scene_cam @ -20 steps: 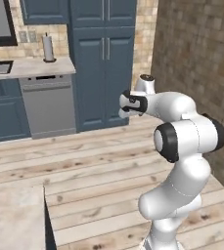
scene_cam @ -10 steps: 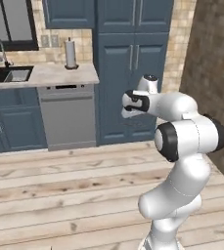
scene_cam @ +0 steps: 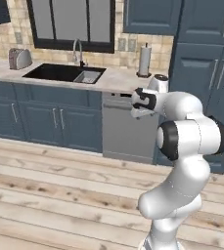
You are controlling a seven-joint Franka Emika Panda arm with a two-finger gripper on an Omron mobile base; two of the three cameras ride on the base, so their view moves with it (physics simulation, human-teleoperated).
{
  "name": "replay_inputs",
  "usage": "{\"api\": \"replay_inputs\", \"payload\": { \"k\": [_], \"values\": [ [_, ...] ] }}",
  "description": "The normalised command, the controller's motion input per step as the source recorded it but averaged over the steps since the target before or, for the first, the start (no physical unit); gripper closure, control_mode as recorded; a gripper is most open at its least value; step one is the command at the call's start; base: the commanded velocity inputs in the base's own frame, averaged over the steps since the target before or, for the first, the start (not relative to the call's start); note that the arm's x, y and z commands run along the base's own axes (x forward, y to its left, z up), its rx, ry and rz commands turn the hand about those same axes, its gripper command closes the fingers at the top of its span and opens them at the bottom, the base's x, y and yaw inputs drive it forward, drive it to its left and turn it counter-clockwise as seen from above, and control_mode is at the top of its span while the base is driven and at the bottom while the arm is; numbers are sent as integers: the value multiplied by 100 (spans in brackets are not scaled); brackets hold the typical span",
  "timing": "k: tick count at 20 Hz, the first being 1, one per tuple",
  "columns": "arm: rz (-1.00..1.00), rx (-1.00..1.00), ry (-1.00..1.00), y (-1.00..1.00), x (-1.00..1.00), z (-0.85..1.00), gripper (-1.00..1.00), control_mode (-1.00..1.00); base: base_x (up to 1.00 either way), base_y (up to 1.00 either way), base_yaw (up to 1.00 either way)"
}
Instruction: Retrieve the butter from the fridge and place it on a plate on the dining table. Then retrieve the butter knife by the fridge and place it near the plate.
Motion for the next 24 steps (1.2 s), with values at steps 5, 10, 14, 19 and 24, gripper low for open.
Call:
{"api": "replay_inputs", "payload": {
  "k": [5,10,14,19,24],
  "values": [
    [0,0,0,0,0,0,-100,100,100,0,67],
    [0,0,0,0,0,0,-100,100,100,0,54],
    [0,0,0,0,0,0,-100,100,100,8,14],
    [0,0,0,0,0,0,-100,100,99,46,-38],
    [0,0,0,0,0,0,-100,100,74,68,-47]
  ]
}}
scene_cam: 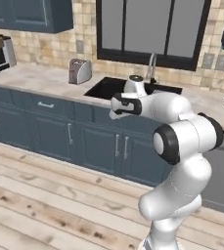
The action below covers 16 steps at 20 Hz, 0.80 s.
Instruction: Retrieve the butter from the fridge and place it on a plate on the dining table. Then retrieve the butter knife by the fridge and place it near the plate.
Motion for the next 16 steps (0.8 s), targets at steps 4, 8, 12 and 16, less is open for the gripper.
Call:
{"api": "replay_inputs", "payload": {
  "k": [4,8,12,16],
  "values": [
    [0,0,0,0,0,0,-100,100,16,78,-42],
    [0,0,0,0,0,0,-100,100,0,87,-40],
    [0,0,0,0,0,0,-100,100,-1,100,-27],
    [0,0,0,0,0,0,-100,100,0,100,-14]
  ]
}}
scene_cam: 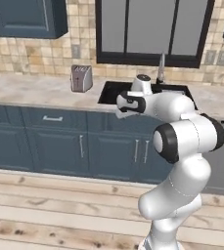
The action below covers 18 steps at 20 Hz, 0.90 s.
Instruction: Retrieve the butter from the fridge and place it on a plate on the dining table. Then retrieve the butter knife by the fridge and place it near the plate.
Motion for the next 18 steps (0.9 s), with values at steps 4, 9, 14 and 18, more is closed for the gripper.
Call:
{"api": "replay_inputs", "payload": {
  "k": [4,9,14,18],
  "values": [
    [0,0,0,0,0,0,-100,100,0,100,-13],
    [0,0,0,0,0,0,-100,100,-3,100,-15],
    [0,0,0,0,0,0,-100,100,-3,100,-18],
    [0,0,0,0,0,0,-100,100,-7,100,-23]
  ]
}}
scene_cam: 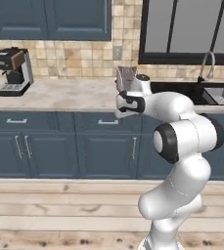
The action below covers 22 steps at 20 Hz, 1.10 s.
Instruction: Retrieve the butter from the fridge and place it on a plate on the dining table. Then retrieve the butter knife by the fridge and place it near the plate.
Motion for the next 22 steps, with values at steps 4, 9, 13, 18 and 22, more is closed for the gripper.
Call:
{"api": "replay_inputs", "payload": {
  "k": [4,9,13,18,22],
  "values": [
    [0,0,0,0,0,0,-100,100,0,100,-29],
    [0,0,0,0,0,0,-100,100,-1,100,-28],
    [0,0,0,0,0,0,-100,100,-11,100,-23],
    [0,0,0,0,0,0,-100,100,-3,100,-20],
    [0,0,0,0,0,0,-100,100,0,100,-19]
  ]
}}
